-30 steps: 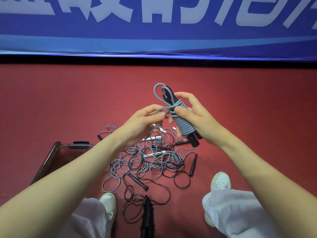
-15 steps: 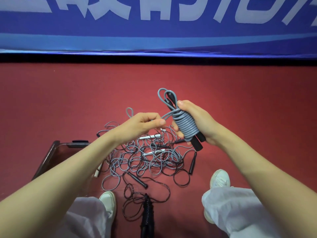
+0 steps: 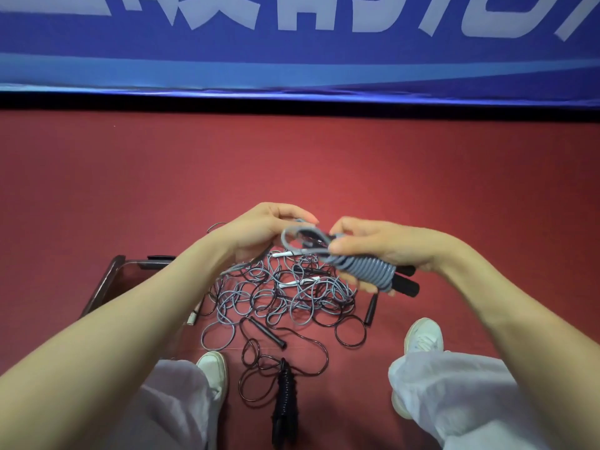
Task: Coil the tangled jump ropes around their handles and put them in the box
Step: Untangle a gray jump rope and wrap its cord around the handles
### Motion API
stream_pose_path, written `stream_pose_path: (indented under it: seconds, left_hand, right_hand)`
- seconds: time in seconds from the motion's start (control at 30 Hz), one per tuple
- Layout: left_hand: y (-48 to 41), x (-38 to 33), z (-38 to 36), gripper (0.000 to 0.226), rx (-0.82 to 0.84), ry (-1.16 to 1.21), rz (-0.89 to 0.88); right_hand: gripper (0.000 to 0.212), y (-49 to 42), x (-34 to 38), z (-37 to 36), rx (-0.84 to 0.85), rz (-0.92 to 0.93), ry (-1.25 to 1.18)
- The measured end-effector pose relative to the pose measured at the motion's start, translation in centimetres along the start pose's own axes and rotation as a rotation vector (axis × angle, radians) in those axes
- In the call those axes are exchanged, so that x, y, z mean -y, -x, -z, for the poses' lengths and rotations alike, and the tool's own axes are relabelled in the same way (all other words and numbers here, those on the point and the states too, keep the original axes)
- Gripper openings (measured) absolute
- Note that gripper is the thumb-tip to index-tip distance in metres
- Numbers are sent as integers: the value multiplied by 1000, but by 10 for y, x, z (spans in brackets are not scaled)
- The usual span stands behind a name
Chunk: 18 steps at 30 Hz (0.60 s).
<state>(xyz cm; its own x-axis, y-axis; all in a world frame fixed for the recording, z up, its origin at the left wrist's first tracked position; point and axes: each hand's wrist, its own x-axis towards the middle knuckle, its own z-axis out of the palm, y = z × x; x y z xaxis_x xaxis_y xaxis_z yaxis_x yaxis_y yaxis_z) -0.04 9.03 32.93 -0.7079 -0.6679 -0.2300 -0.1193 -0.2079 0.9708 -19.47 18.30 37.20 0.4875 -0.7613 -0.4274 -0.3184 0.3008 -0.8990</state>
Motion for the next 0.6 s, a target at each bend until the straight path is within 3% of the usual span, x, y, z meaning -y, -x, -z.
stream_pose_path:
  seconds: [0.07, 0.13, 0.2, 0.3, 0.43, 0.6]
  left_hand:
    - [-3, 1, -10, 15, -31, -57, 10]
    - [-5, 2, -22, 14, -69, -216, -24]
    - [-5, 1, -29, 9, -136, -280, -63]
    - [-6, -2, -31, 14, -257, -188, -117]
    - [-5, -3, -35, 6, -277, 35, -48]
    - [-5, 0, -30, 18, -133, 178, 103]
  right_hand:
    - [38, -9, -2, -7, 69, -128, 109]
    - [45, -20, -8, -11, 31, -240, 262]
    - [49, -29, -16, -7, -150, -310, 519]
    - [41, -31, -23, 10, -504, -267, 806]
    - [37, -26, -22, 28, -907, -105, 693]
    - [27, -24, -21, 24, -969, 111, 538]
